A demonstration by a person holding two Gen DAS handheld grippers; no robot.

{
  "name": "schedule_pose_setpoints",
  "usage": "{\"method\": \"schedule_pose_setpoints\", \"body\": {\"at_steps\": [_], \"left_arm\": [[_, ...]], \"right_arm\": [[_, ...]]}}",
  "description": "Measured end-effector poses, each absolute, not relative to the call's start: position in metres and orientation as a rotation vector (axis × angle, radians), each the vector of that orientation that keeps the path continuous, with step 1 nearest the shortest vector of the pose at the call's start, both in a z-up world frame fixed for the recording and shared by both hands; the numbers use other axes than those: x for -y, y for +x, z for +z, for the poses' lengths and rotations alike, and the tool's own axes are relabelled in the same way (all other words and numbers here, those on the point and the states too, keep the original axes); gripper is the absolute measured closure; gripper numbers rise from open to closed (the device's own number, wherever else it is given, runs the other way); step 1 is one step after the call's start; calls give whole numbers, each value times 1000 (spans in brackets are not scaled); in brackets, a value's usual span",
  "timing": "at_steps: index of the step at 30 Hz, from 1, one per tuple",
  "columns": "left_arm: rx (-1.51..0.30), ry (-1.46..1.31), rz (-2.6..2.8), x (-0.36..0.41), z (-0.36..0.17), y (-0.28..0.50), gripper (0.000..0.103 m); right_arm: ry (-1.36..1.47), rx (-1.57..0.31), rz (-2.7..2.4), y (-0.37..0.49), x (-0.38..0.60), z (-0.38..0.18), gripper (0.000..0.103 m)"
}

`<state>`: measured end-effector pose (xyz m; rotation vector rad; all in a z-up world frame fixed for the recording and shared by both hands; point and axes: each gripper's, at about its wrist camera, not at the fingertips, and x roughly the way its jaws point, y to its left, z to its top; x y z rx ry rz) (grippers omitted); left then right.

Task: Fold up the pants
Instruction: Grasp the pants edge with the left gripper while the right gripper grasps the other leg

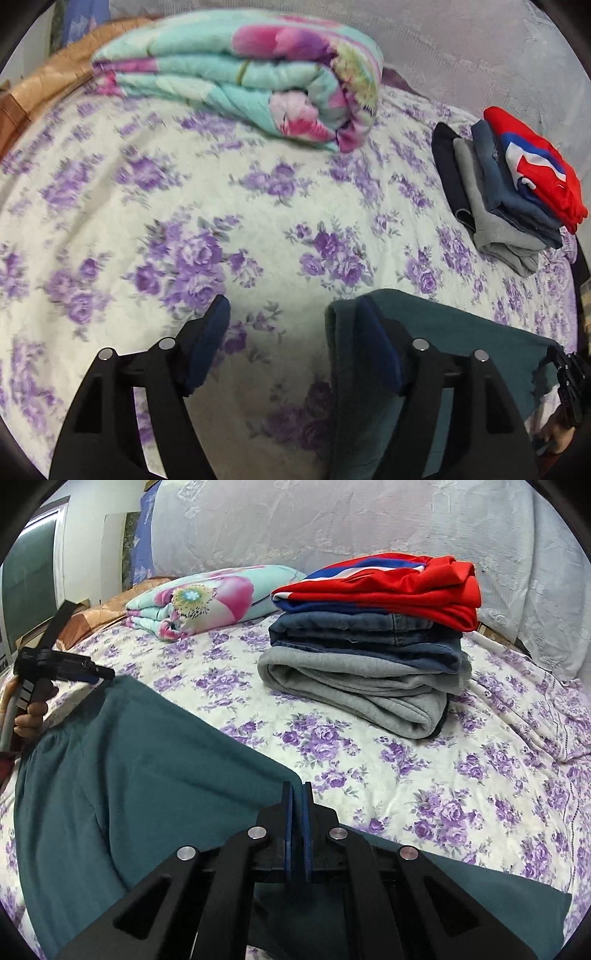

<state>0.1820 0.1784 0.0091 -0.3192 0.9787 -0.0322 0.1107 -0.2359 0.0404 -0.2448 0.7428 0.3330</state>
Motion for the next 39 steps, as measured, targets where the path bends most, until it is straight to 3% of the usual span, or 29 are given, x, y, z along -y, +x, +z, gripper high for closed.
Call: {"method": "schedule_pose_setpoints", "body": {"at_steps": [2, 4, 6, 8, 19, 20, 21, 22, 23, 29, 31, 32, 33, 39], "left_arm": [[-976, -309, -32, -176, 8, 184, 33], [-950, -270, -39, -171, 10, 186, 48], [-938, -256, -87, -166, 13, 186, 82], [-912, -252, -138, -161, 18, 181, 102], [-810, -298, -265, -156, 46, 125, 103], [-819, -315, -255, -154, 43, 127, 84], [-838, -327, -235, -152, 40, 132, 42], [-860, -340, -221, -149, 35, 142, 26], [-876, -344, -204, -146, 30, 152, 22], [-968, -245, -200, -127, 16, 177, 36], [-986, -199, -240, -118, 15, 178, 55], [-1005, -188, -268, -114, 12, 179, 77], [-1022, -181, -286, -111, 10, 180, 85], [-962, -166, -313, -113, 20, 169, 86]], "right_arm": [[-236, -745, 325, 112, 236, 40, 98], [-220, -742, 317, 112, 237, 42, 98], [-208, -729, 308, 108, 237, 46, 98], [-204, -708, 299, 97, 237, 52, 98], [-205, -585, 329, -17, 235, 82, 98], [-211, -589, 342, -23, 232, 82, 98], [-218, -594, 349, -27, 230, 81, 98], [-231, -600, 349, -30, 227, 79, 98], [-241, -604, 345, -31, 225, 78, 98], [-215, -624, 338, -32, 227, 75, 98], [-208, -630, 335, -31, 227, 73, 98], [-203, -631, 334, -30, 227, 72, 98], [-195, -633, 333, -29, 227, 71, 98], [-146, -619, 325, -28, 232, 72, 98]]}}
